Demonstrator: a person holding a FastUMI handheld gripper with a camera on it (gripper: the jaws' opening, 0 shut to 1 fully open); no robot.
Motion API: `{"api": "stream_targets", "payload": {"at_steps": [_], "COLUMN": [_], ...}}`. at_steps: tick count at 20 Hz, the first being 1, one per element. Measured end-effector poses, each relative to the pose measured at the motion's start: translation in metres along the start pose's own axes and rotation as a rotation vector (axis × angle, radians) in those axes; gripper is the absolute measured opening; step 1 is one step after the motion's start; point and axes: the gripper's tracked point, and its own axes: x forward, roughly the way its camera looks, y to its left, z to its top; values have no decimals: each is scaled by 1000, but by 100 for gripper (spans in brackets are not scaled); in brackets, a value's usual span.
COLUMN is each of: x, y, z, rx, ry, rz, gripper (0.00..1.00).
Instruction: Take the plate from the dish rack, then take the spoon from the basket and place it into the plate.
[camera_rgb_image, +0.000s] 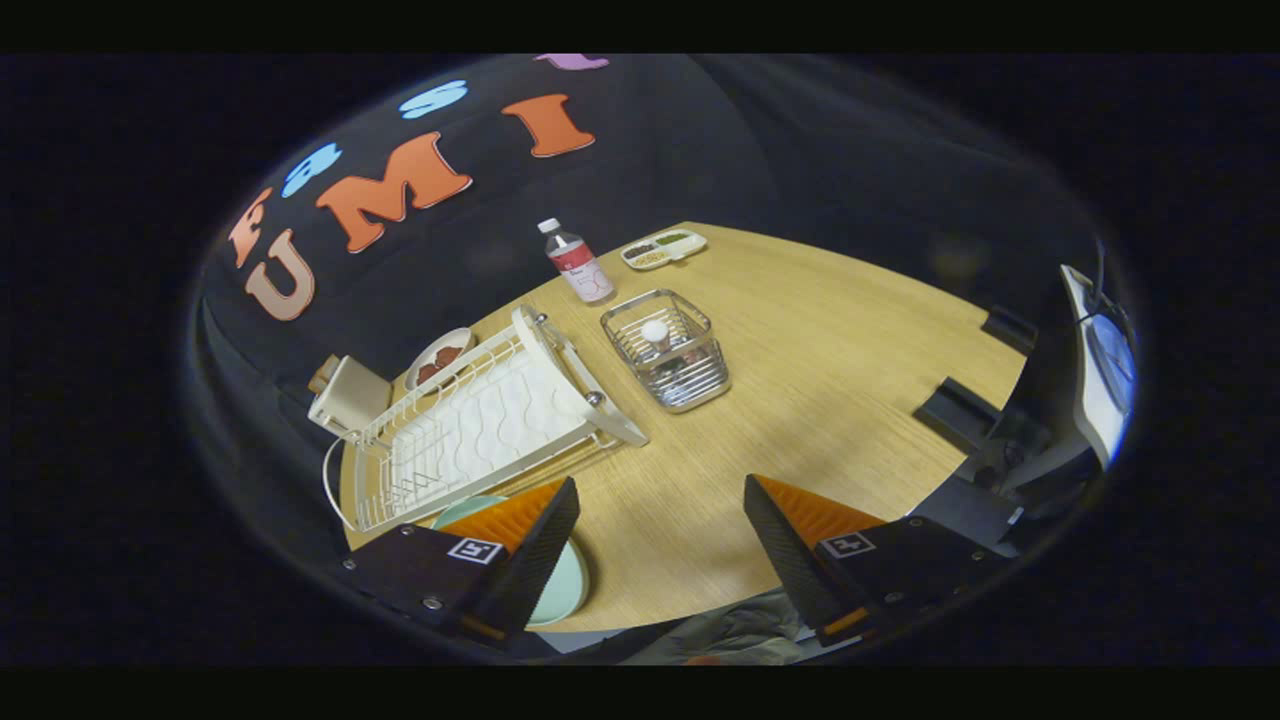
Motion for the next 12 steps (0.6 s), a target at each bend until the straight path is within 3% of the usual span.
{"api": "stream_targets", "payload": {"at_steps": [5, 12], "x": [-9, 1], "y": [-9, -3], "z": [50, 93], "rx": [-112, -198], "ry": [-128, -206], "rz": [-51, -31], "gripper": [99, 99]}}
